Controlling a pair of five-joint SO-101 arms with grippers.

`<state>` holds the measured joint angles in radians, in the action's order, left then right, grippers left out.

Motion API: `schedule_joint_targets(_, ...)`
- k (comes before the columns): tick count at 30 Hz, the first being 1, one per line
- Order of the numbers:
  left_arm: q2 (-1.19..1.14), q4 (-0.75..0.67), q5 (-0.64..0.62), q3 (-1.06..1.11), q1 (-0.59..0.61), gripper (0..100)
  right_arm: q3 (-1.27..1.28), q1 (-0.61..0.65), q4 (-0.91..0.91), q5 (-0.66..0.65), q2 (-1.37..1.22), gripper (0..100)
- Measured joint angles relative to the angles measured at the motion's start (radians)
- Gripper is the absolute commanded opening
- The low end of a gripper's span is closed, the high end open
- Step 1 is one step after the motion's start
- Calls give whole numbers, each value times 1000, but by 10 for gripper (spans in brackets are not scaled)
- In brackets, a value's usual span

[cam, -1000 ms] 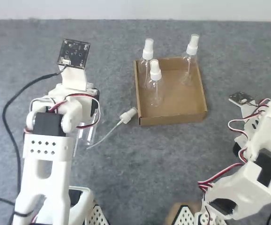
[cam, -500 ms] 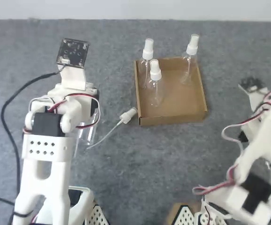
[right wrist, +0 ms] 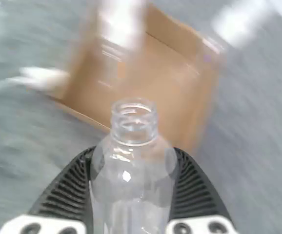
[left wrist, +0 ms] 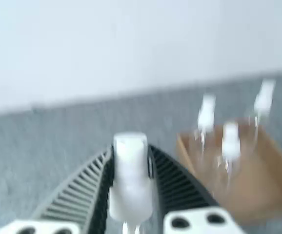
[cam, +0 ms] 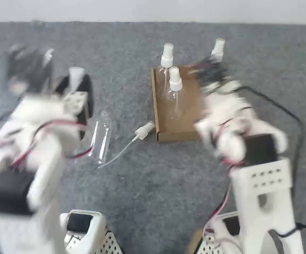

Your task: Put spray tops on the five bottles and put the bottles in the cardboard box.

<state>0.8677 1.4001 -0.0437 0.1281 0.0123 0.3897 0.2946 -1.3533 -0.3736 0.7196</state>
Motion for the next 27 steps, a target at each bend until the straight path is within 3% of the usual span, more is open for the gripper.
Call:
schedule_joint_targets(4, 51, 46, -2, -97, 0, 23, 110, 269, 117, 89, 11, 5)
schedule_joint_targets(11, 52, 29, -64, -120, -3, 23, 324, 514, 425, 203, 14, 6)
schedule_joint_targets(23, 54, -98, -242, -107, -2, 23, 525, 666, 628, 176, 97, 6)
schedule_joint_targets(27, 52, -109, -259, -49, -74, 22, 631, 671, 755, 219, 201, 6)
